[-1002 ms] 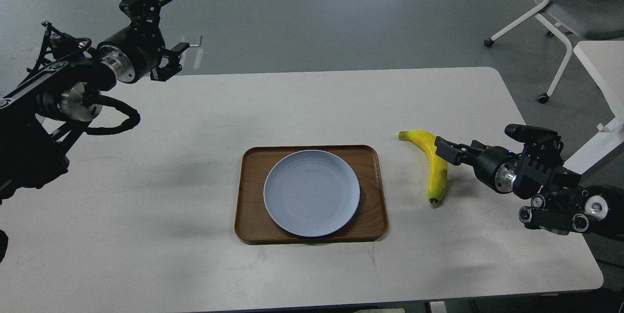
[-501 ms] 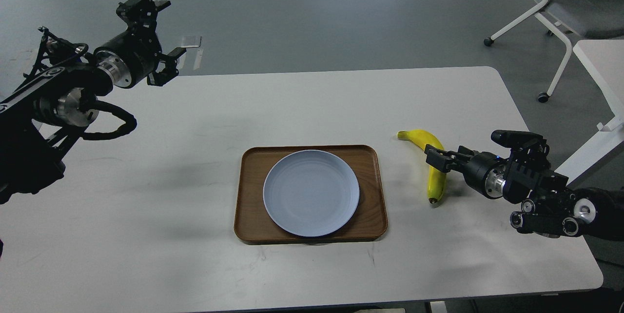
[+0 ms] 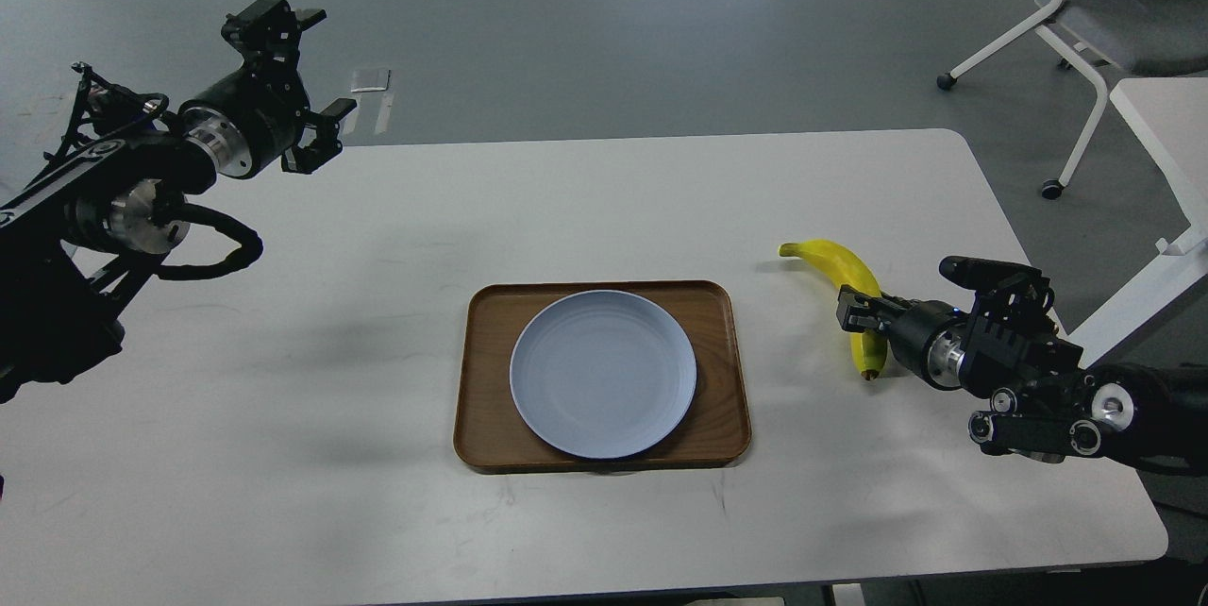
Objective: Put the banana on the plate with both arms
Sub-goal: 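Lift the banana and move it over the blue plate, then lower the banana onto the plate and open the right gripper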
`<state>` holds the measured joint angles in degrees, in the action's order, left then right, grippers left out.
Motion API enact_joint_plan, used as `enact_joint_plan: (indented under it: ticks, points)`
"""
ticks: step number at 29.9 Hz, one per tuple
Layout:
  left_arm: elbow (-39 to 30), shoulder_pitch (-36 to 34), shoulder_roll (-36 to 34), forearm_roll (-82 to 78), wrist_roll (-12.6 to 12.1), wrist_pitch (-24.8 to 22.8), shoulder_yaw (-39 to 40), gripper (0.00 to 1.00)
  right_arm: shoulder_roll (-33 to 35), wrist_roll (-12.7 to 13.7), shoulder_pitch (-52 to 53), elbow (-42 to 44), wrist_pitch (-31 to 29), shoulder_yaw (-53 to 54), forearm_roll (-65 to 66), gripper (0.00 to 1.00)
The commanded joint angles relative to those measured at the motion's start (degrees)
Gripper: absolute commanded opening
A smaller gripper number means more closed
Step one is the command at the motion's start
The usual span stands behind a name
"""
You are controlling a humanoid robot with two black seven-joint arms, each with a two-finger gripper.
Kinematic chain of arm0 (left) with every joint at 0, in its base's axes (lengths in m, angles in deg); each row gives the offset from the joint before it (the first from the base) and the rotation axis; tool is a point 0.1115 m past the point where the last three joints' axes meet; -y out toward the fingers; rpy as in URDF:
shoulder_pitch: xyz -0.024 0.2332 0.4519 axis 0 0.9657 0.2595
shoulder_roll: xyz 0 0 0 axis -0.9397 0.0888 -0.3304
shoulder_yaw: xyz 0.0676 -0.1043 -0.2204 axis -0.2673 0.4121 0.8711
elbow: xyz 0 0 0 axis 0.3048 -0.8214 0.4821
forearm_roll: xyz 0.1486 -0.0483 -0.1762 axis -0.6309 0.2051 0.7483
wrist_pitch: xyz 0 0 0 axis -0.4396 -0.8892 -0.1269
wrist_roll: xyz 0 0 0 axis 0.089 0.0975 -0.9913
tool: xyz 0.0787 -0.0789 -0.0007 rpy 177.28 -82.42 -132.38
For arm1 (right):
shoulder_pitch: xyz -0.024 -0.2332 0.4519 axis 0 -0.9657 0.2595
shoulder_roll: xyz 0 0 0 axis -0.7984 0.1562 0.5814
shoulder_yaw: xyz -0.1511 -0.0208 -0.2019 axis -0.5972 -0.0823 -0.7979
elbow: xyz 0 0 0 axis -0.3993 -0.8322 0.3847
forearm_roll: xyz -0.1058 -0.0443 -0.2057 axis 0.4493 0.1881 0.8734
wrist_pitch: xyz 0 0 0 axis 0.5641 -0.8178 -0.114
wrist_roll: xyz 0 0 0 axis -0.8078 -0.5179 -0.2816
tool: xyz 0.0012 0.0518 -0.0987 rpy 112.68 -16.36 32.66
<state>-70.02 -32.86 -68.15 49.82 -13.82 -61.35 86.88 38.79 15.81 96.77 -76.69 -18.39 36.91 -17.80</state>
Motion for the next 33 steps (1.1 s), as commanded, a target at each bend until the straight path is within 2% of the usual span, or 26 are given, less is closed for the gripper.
enact_joint_plan:
  ticks: [1,4,8,11,15,24,32,33]
  points:
    - [0.0,0.3,0.0,0.0,0.0,0.0,0.0,0.98,4.0,-2.7,1.8,-7.8,0.2,5.9,1.0,0.0]
    - [0.0,0.3,0.0,0.0,0.0,0.0,0.0,0.98,6.8,-6.9,6.3,-18.3,-0.3,7.4,3.6,0.0]
    - [-0.1,0.3,0.0,0.0,0.0,0.0,0.0,0.98,6.4,-7.8,9.1,-22.6,-0.5,6.3,15.5,0.0]
    - [0.0,0.3,-0.2,0.0,0.0,0.0,0.0,0.98,2.7,-8.2,11.2,-21.5,-0.5,0.6,22.8,0.0]
    - [0.0,0.3,-0.7,0.0,0.0,0.1,0.1,0.98,-1.0,-8.2,12.0,-18.1,-0.5,-3.8,22.7,0.0]
    - [-0.2,0.5,-1.8,0.1,0.2,0.2,0.1,0.98,-10.2,-8.2,11.0,-10.0,-0.6,-6.9,22.6,0.0]
    - [-0.2,0.9,-2.5,0.0,0.2,0.2,0.1,0.98,-13.5,-8.1,9.7,-8.2,-0.5,-6.8,22.4,0.0]
    - [-0.2,1.0,-2.5,0.0,0.2,0.1,0.1,0.98,-13.5,-7.9,9.6,-8.0,-0.5,-6.7,22.2,0.15]
